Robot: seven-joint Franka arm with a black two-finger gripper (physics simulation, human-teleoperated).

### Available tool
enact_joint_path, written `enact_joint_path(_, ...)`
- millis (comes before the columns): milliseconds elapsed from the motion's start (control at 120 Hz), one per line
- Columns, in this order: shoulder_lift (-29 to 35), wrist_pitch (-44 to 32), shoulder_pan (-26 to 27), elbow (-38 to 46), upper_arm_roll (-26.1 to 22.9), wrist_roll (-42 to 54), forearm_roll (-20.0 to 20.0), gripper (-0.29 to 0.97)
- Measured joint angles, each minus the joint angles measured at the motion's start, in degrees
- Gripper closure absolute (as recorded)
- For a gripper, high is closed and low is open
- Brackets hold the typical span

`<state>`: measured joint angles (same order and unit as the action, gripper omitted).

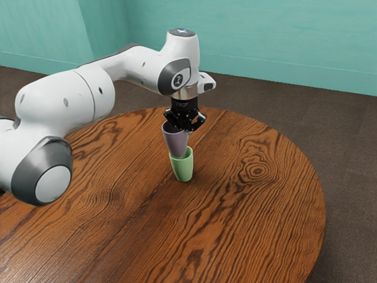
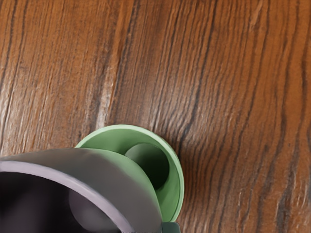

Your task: Place the left cup onto the right cup

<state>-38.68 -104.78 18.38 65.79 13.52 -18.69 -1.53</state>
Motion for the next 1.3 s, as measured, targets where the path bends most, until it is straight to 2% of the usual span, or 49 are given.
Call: enact_joint_path(1300,-3.6,0.0,-0.2,-2.5,0.5,1.0,-1.8,0.79)
